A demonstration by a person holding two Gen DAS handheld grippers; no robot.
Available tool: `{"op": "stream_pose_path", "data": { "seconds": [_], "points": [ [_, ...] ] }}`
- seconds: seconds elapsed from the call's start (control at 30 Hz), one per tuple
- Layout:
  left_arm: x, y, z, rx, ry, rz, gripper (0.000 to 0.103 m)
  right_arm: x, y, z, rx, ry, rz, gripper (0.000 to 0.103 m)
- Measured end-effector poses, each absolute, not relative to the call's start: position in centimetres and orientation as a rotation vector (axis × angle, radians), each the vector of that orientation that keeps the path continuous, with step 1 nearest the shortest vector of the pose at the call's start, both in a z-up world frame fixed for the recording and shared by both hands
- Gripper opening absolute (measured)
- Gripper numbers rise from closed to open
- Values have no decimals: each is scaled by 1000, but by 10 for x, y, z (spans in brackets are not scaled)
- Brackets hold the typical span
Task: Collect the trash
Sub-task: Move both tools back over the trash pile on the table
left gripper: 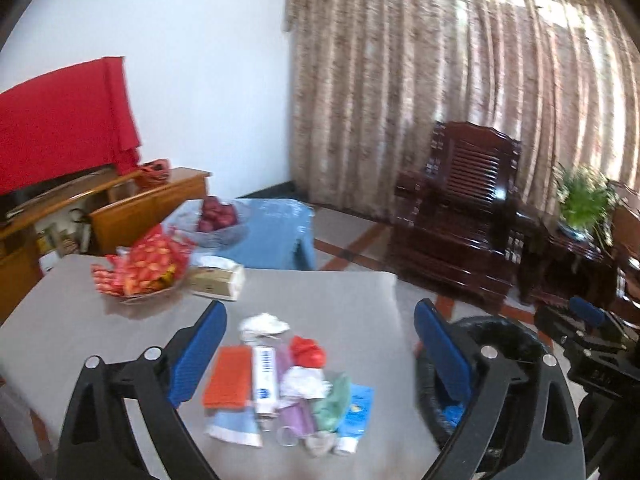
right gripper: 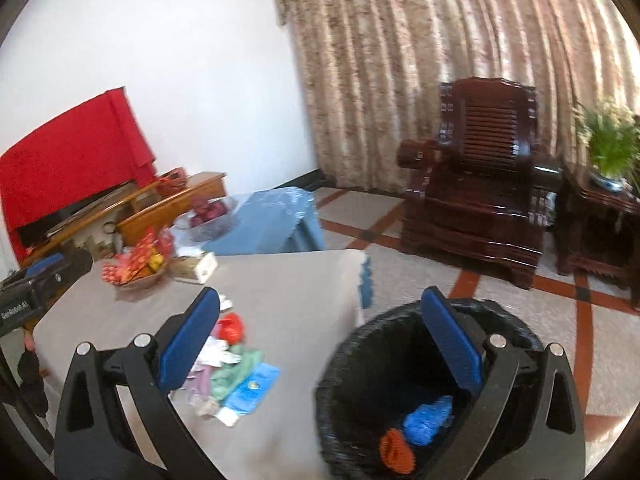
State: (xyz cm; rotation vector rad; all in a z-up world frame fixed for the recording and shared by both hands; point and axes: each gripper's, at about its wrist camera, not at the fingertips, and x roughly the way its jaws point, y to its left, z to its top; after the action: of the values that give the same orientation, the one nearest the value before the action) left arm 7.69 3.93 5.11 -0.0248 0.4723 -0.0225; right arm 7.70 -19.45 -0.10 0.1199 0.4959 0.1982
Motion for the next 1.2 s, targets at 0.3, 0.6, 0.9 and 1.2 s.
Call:
{"op": "stream_pose_path", "data": {
  "seconds": [0.3, 0.6, 0.9, 1.2],
  "points": [
    [55, 105, 52, -59, 460, 128, 93, 90, -118, 2, 52, 520, 349, 98],
    [46, 148, 46, -89, 466, 211, 93, 95, -71, -6, 6, 539, 426, 98],
    [52, 163, 16, -101, 484, 241, 93, 103, -53, -51, -45, 577, 386, 98],
    [72, 164, -69, -71, 563, 248, 93, 114, -47, -143, -87, 721, 339, 98]
  ]
}}
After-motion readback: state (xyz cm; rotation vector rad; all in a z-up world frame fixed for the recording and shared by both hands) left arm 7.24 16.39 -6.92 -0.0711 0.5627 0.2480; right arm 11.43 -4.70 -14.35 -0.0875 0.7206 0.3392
